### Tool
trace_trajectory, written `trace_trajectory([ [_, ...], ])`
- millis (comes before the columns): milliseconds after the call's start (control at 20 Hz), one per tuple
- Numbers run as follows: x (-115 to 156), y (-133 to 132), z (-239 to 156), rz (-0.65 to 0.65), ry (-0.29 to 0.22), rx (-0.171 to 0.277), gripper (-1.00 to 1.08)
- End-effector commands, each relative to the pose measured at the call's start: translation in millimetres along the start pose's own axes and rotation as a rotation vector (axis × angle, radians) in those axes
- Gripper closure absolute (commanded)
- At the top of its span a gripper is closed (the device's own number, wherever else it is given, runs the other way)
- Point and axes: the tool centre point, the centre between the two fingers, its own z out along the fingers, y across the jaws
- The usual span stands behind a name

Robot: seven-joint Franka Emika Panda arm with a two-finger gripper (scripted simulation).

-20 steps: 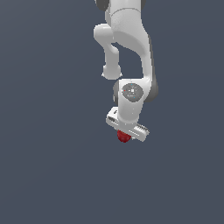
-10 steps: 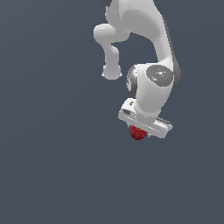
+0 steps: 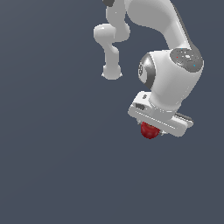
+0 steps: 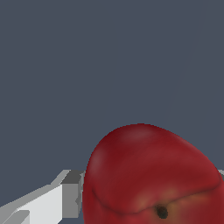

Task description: Pick up the object and move it to a goal position.

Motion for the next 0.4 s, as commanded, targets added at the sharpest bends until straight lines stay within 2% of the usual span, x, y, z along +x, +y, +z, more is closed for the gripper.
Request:
trace_trajectory([
  [0, 0.4, -4.6, -6.8, 0.001, 0.001, 0.001, 1.08],
  [350, 1.2, -5.8, -7.4, 0.001, 0.001, 0.001, 1.08],
])
